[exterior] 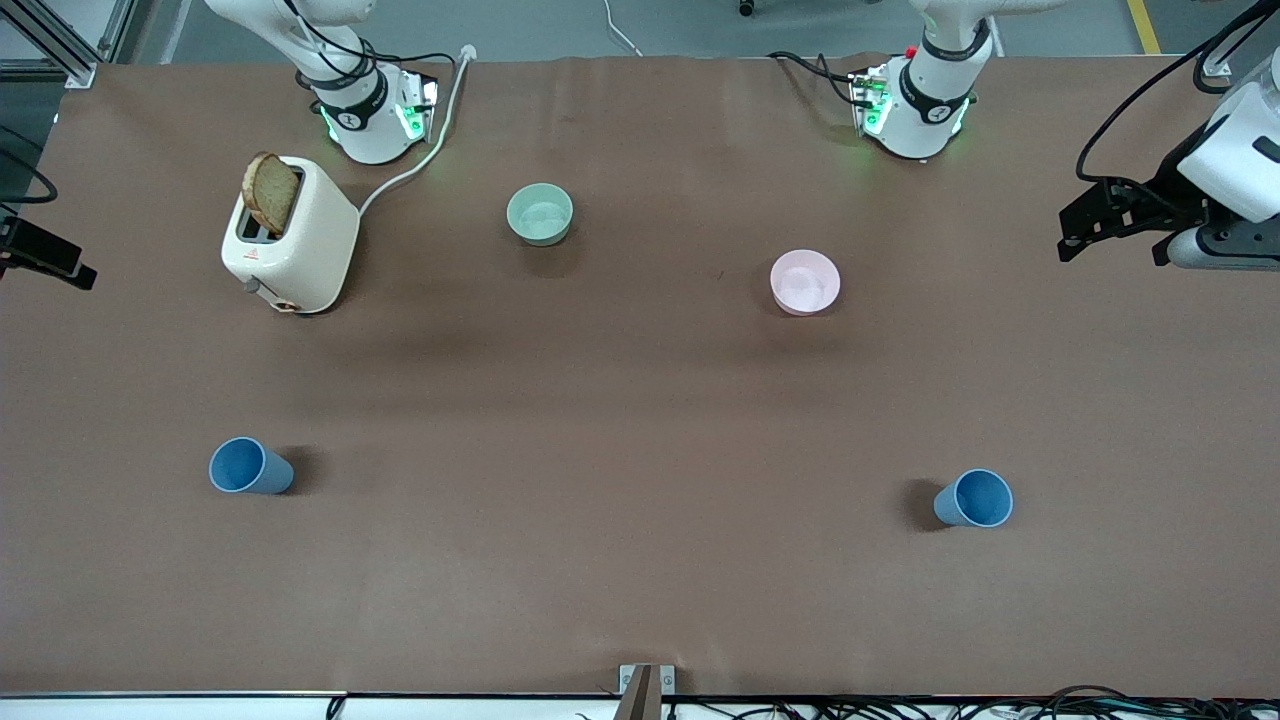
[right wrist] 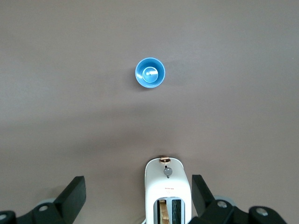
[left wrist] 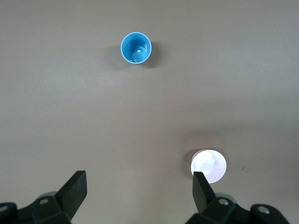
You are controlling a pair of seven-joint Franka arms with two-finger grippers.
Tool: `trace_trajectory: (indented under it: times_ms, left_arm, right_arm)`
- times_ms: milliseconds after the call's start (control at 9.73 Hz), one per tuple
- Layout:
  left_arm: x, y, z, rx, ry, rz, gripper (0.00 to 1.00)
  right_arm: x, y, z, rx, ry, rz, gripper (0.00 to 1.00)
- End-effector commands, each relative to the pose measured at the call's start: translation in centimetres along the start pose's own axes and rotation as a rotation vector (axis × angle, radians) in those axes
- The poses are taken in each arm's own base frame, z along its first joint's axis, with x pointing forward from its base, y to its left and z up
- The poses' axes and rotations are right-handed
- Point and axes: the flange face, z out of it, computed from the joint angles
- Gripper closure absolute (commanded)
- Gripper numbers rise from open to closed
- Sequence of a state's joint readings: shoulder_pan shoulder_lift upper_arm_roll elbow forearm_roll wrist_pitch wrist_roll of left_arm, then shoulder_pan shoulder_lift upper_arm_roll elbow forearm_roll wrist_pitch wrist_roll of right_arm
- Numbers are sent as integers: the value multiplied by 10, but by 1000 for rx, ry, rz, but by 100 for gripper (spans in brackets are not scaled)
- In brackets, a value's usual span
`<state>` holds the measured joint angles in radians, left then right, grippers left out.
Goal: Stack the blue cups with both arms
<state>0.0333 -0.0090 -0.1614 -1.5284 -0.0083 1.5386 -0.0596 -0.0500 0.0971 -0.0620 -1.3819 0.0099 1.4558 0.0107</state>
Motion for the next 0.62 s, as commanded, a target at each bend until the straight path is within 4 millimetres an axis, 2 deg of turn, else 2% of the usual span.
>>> trace_trajectory:
  times_ms: [0,103,206,308,411,514]
  left_arm:
    - [4,-4,12,0,-31,-7,0]
    - [4,-10,10,1,-27,-16,0]
    - [5,-19,0,26,-3,-25,0]
    - [11,-29,4,124,-5,-15,0]
    - [25,-39,26,139,-31,-23,0]
    - [42,-61,46,131,-30,-53,0]
  right_arm:
    - [3,0,-3,10,8,5,0]
    - [2,-1,-2,12,-1,3,0]
    - [2,-2,-1,12,-5,4,0]
    - [3,0,-2,12,5,3,0]
    - [5,1,0,12,8,-3,0]
    - [15,0,13,8,-4,-4,0]
